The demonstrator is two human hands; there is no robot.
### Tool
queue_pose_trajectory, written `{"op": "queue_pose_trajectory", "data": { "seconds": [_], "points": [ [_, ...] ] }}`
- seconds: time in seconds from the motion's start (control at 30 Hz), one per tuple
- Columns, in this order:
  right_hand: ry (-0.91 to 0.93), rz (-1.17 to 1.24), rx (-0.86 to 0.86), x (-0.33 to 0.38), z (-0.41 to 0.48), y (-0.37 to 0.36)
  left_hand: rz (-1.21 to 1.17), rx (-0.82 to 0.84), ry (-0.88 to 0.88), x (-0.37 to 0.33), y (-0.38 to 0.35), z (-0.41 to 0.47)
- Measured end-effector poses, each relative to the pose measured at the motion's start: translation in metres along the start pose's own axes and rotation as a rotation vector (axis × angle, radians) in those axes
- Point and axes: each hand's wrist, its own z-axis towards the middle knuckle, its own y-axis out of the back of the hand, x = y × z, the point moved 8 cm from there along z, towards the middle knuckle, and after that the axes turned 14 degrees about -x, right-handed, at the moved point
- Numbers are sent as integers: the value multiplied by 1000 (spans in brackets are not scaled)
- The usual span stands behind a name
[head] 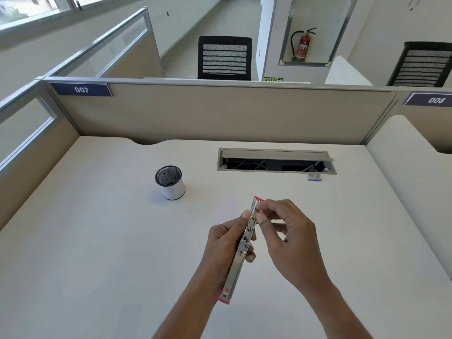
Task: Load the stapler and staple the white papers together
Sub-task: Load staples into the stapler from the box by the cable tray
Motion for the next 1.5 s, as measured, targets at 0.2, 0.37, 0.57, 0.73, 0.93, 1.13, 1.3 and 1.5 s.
{"op": "queue_pose_trajectory", "data": {
  "seconds": [0.2, 0.37, 0.57, 0.73, 0.93, 1.13, 1.3, 1.5],
  "points": [
    [-33, 8, 52, 2, -1, -3, 21, -9, -27, -1, -1, 0],
    [-32, 10, 86, 3, -3, -5, 11, -14, -40, -2, -2, 0],
    [-22, -17, 91, 5, -8, -6, 2, -37, -40, 1, 1, 3],
    [123, -157, -7, 15, -16, -2, -22, -35, -29, 4, 3, 7],
    [143, -91, -98, 17, -20, 5, -33, -26, -10, 6, 1, 9],
    [212, -89, -136, 21, -22, 8, -70, -7, 14, 8, -3, 7],
    [297, -132, -151, 20, -26, 9, -62, -3, 1, 8, -6, 6],
    [325, -144, -145, 20, -26, 10, -65, -31, 8, 13, -5, 6]
  ]
}}
